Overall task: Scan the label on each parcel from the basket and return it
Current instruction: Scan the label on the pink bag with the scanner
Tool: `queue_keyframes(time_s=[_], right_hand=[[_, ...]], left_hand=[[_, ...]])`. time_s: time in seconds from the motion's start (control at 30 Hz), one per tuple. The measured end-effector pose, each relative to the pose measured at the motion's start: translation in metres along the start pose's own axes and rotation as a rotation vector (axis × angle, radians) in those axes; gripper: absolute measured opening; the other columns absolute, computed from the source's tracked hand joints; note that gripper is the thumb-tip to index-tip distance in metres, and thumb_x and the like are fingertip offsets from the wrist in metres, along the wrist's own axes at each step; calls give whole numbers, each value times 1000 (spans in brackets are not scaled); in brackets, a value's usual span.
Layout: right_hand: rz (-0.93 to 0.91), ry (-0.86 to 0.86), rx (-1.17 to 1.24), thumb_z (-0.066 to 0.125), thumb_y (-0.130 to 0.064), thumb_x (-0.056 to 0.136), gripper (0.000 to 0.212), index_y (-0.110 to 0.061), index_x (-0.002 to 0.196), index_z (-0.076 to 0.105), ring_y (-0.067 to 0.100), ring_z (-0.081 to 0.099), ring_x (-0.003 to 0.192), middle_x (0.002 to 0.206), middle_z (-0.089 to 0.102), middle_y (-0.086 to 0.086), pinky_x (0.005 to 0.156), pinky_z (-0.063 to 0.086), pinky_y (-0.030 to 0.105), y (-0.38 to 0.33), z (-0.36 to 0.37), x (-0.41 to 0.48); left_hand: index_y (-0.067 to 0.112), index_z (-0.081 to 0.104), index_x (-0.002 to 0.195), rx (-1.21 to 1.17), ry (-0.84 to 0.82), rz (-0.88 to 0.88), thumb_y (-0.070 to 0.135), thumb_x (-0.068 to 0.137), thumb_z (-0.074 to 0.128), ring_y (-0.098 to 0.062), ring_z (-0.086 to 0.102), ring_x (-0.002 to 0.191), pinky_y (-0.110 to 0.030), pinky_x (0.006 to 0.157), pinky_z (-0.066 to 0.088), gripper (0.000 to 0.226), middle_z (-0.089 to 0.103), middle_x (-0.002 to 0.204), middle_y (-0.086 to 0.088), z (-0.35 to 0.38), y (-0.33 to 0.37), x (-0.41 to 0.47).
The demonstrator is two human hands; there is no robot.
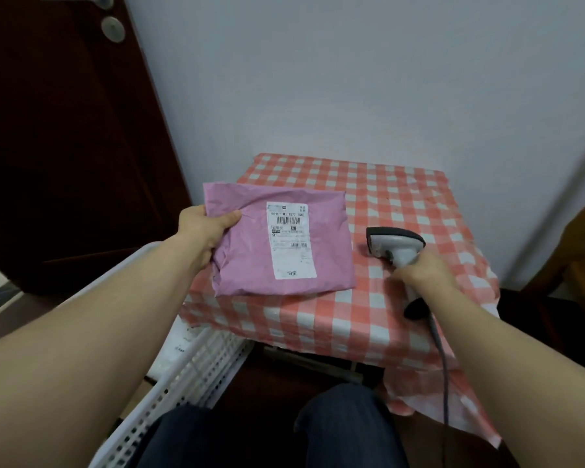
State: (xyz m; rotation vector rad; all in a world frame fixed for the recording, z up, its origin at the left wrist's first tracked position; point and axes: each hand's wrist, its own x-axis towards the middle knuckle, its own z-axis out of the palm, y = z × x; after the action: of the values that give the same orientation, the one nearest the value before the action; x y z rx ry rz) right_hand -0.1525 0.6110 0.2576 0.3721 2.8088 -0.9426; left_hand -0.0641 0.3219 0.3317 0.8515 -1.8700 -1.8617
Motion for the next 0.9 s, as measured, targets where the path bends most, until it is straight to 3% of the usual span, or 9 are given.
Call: queue_keyframes(time_s=[0.13,0.2,0.37,0.43,0.5,0.6,0.73,0.8,0.9], right_hand=[[24,-116,166,72,-7,75,25,-3,90,53,30,54,82,76,54,9,73,47,37,-9,1,-12],[21,-130,275,68,-2,76,21,-1,91,54,30,53,80,71,50,8,73,48,39,-14,-3,-22],[-27,-142,588,64,10,75,33,-9,101,56,28,58,68,73,57,10,73,56,44,-31,-31,-39],[-85,-185,654,67,10,72,36,-11,101,59,28,61,73,78,62,11,79,57,45,-40,-44,-50],[-133,-251,709,67,10,73,33,-9,99,62,23,63,69,80,68,9,69,58,36,-49,-54,-62],[-125,-329,700,71,1,74,16,-9,82,61,18,55,54,66,63,8,53,48,28,-61,-61,-82],[-162,-413,777,67,0,79,11,-7,87,63,17,51,51,63,58,7,55,48,29,-73,-60,-102],[-196,-483,797,67,-4,82,8,-9,86,62,18,52,49,61,57,8,57,52,32,-76,-59,-111],[-246,-560,742,70,-12,83,10,-11,84,60,17,50,44,58,56,8,50,50,26,-80,-59,-122]], left_hand=[[-6,61,120,-20,29,-4,2,83,69,-20,60,71,-32,78,51,38,64,123,-22,-5,-1,-5],[-7,61,120,-44,47,2,2,84,68,-24,60,81,-32,83,48,38,63,124,-22,-11,2,-10],[-7,60,121,-105,67,7,3,85,67,-24,59,91,-32,83,48,38,63,124,-22,-14,9,-18],[-8,60,120,-118,60,25,3,85,67,-24,61,81,-34,81,50,37,63,124,-23,-14,16,-24],[-8,61,119,-125,64,51,4,85,68,-17,57,66,-33,76,51,37,64,120,-23,-14,23,-30],[-8,61,118,-136,76,81,7,86,68,-11,52,61,-30,71,50,36,68,105,-17,-15,31,-35],[-9,62,117,-156,101,123,7,86,68,-14,54,63,-30,74,47,35,64,120,-23,-19,41,-44],[-9,62,117,-159,108,136,8,87,67,-21,58,72,-30,76,47,36,64,121,-24,-21,46,-48],[-9,62,117,-170,124,158,8,87,67,-17,57,67,-30,73,47,35,64,121,-23,-24,51,-50]])
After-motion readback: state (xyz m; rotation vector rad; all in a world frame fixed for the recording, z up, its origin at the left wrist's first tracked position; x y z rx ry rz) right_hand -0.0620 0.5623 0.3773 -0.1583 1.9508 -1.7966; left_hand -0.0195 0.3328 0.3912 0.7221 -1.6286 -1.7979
